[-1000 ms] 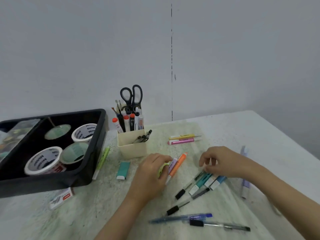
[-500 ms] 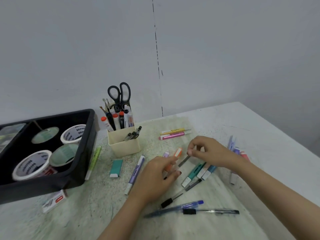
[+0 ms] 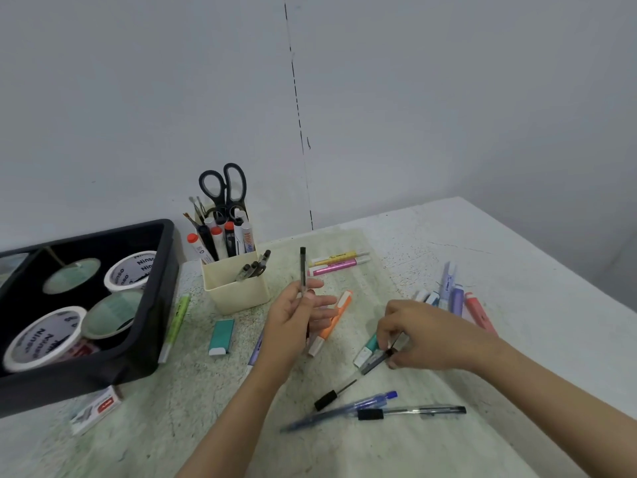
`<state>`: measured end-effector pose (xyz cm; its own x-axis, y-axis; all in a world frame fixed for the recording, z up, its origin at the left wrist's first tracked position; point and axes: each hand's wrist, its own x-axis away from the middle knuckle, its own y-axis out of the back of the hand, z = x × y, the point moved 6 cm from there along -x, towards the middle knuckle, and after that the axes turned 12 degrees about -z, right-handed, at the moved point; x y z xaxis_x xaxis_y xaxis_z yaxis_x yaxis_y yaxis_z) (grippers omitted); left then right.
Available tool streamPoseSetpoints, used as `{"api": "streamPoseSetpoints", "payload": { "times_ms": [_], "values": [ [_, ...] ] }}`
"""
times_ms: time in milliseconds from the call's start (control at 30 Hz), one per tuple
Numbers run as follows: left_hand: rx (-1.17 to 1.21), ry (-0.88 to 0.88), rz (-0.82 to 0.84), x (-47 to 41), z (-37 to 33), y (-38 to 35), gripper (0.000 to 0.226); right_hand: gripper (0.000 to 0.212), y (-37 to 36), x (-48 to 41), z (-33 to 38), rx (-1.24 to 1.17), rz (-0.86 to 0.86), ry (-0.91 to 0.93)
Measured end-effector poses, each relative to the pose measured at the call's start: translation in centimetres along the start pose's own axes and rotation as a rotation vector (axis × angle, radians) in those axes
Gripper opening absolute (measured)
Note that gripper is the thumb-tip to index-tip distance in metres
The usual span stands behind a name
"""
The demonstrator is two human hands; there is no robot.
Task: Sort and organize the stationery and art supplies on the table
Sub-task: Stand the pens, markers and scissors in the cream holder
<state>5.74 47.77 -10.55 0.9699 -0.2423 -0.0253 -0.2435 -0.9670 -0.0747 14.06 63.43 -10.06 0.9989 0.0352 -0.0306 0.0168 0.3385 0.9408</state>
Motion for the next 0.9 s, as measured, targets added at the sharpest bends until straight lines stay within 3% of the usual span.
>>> {"api": "streamPoseSetpoints", "payload": {
  "times_ms": [367,467,667,800,900],
  "values": [
    [-0.044,0.104,0.147,0.5,1.3,-1.3,0.024,0.016,-0.2,-0.3,0.1,0.026,0.014,0.028],
    [-0.057,0.116,0.168,0.7,1.5,-1.1,0.025,0.011,0.1,-0.5,-0.4,-0.151,0.002,-0.011],
    [-0.049,0.207,0.299,1.6,1.5,-1.5,0.023,0.008,4.6,-1.7,0.2,-0.529,-0.377,-0.056],
    [-0.075,0.204,0.421,2.4,1.2,-2.4,0.028,0.011,6.2,-2.0,0.9,-0.483,-0.585,-0.064],
    [-0.049,0.219,0.405,2.1,1.3,-2.2,0.025,0.015,6.1,-1.7,1.2,-0.513,-0.615,-0.072]
  ]
}}
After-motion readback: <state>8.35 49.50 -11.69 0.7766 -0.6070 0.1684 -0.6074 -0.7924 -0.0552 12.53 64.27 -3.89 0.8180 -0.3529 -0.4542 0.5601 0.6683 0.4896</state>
